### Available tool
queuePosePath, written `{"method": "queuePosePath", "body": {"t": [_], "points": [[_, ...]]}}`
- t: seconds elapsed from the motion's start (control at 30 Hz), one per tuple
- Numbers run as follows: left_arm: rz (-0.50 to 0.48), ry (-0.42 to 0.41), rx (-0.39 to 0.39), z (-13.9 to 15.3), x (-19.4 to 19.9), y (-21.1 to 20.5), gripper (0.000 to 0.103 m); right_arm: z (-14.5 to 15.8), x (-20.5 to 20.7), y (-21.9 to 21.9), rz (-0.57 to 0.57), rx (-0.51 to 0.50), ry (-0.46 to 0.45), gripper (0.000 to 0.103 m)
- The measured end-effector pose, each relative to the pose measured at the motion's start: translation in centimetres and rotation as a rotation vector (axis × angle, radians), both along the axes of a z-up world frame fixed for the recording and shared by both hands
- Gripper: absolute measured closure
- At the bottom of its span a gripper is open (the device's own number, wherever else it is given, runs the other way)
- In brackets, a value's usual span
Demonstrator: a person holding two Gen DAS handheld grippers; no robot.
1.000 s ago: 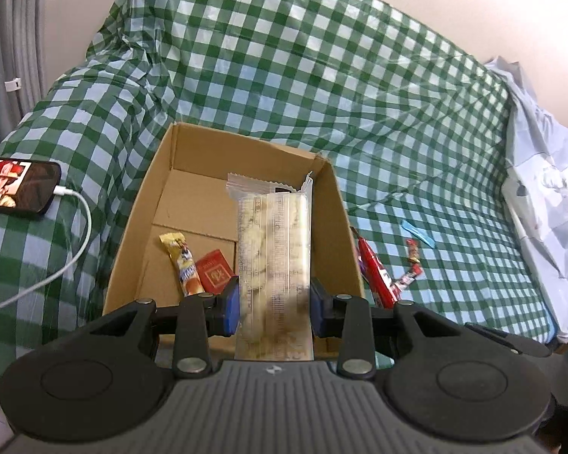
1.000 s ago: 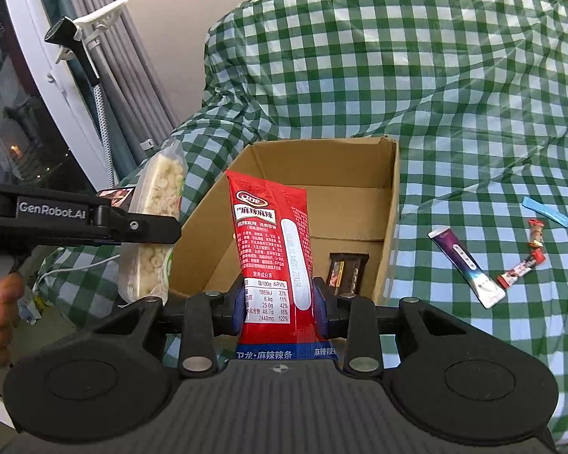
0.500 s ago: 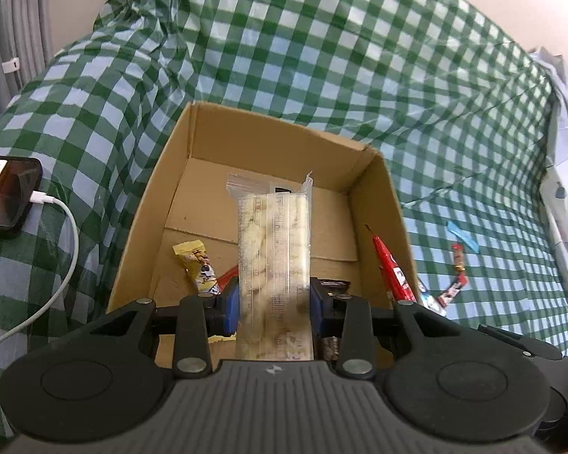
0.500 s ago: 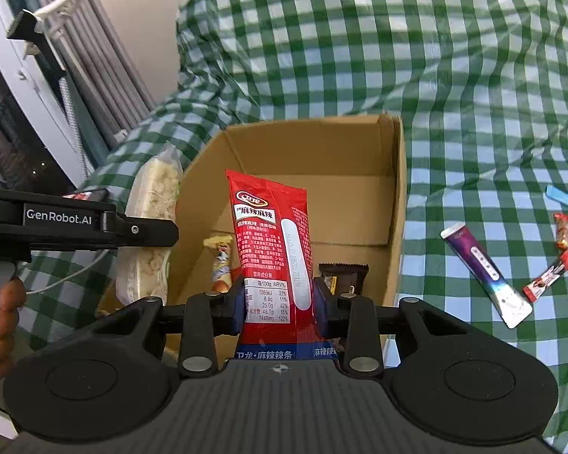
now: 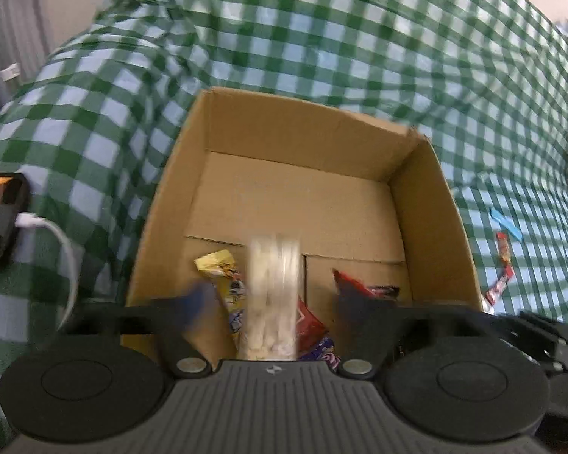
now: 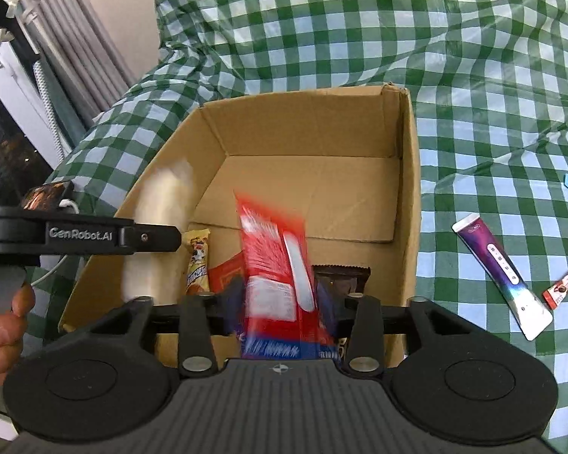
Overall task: Organize snacks
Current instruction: 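Open both tools to drop the red packet and peanut bar into the box, then lift both tools away from the box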
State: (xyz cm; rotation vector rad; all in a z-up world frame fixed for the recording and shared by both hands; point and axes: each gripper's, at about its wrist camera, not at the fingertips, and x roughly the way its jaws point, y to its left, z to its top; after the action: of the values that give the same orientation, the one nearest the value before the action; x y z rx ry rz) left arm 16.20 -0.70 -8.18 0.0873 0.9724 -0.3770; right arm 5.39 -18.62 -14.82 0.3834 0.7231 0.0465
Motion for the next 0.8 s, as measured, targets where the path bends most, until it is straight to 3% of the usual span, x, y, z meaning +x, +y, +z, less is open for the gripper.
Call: {"method": "queuePosePath", "body": {"t": [0.07,0.13,0.47,0.8], "points": [[0.028,-0.035,-0.041,0.8,-1.3,0.9,0.000,0.6,-0.6,0.2,0.005,-0.012,-0.018,0.024],[0.019,-0.007,-0.042,1.1,-2.4,1.7,0.000,1.2,-1.7,0.5,0.017,-0.027,-0.028,0.018],[0.095,0.040,-0.055,3.1,-12.1,7.2,0.000,4.7,-10.6,2.2,-0.009,-0.012,-0.028,0.008],[0.064,-0.064,-0.045,6.5,-20.1,7.9,0.000,8.2,-18.8,5.9,-0.045,-0.105,-0.121,0.005]]}}
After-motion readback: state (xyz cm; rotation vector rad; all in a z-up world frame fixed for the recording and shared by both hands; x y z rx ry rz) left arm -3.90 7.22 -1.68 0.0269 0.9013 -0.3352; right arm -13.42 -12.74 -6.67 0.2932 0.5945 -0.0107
